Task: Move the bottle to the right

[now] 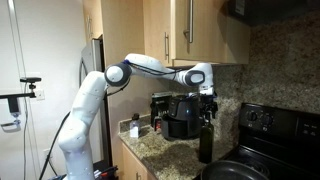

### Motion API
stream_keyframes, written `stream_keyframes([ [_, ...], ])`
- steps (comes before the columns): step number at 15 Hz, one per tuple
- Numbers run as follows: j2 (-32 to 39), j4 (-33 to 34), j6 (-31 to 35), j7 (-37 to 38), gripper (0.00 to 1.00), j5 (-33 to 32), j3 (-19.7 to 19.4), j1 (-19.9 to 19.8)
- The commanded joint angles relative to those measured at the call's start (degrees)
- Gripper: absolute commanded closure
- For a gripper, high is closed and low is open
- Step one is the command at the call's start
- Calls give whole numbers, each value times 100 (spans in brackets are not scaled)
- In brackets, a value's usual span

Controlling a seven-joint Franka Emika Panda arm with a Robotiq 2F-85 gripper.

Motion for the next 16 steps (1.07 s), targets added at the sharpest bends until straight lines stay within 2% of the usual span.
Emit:
stream_keyframes([
  [1,-467,-809,1016,-156,0,-148,79,189],
  [6,-979,-1818,2244,-256,0,-278,99,394],
  [10,-1324,-2478,2895,-274,0,-377,84,439],
  [12,-1588,-2831,3019,-351,0,-439,100,461],
  [16,-2142,-3449,2808,-601,0,-698,181,504],
])
